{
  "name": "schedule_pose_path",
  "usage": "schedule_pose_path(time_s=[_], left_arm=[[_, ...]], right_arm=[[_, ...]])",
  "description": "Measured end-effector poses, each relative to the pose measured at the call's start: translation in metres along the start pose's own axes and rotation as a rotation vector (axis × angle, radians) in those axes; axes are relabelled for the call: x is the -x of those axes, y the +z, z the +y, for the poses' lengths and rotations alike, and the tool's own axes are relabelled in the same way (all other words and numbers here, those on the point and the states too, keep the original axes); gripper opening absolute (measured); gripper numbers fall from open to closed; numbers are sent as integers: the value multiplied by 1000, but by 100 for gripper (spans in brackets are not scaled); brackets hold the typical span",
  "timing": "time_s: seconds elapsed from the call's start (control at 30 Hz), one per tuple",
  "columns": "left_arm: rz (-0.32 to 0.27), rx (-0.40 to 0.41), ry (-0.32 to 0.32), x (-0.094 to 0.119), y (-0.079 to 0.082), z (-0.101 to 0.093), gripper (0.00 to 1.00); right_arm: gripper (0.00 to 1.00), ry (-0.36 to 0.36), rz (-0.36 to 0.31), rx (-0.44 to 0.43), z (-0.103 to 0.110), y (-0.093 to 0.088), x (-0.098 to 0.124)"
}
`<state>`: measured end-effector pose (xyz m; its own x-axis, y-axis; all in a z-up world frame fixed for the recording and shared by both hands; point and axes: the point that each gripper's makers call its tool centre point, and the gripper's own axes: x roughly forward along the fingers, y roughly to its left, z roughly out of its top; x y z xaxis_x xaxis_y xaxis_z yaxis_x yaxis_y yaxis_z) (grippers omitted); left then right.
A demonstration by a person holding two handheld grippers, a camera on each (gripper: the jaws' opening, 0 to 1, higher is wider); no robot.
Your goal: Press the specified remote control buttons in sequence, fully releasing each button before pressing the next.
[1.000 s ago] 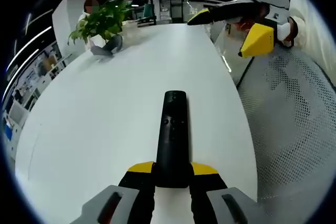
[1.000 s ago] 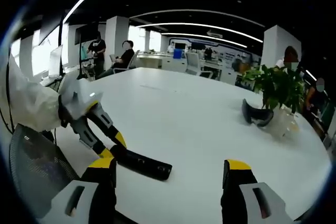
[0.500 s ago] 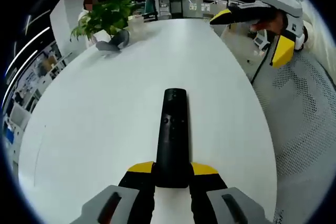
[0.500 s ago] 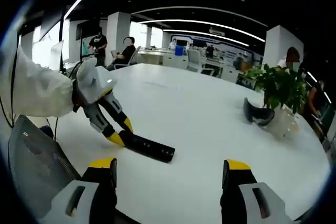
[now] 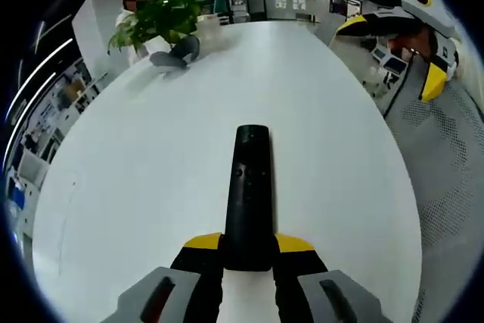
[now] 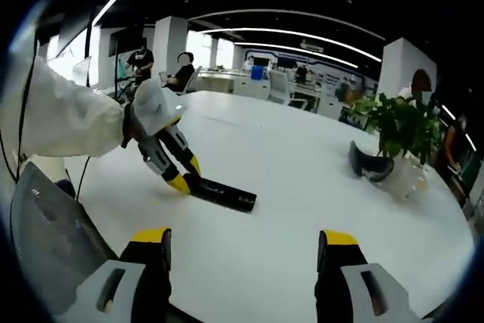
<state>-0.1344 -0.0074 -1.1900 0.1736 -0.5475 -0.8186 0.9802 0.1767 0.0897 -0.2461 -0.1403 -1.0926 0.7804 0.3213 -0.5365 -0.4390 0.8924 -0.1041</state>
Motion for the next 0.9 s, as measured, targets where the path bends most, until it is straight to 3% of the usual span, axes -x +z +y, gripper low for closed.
schedule_pose_path(time_s=[0.9], left_arm=[[51, -37, 10, -7, -1, 63, 24]], right_arm=[[71, -21, 16, -7, -4, -3, 0]])
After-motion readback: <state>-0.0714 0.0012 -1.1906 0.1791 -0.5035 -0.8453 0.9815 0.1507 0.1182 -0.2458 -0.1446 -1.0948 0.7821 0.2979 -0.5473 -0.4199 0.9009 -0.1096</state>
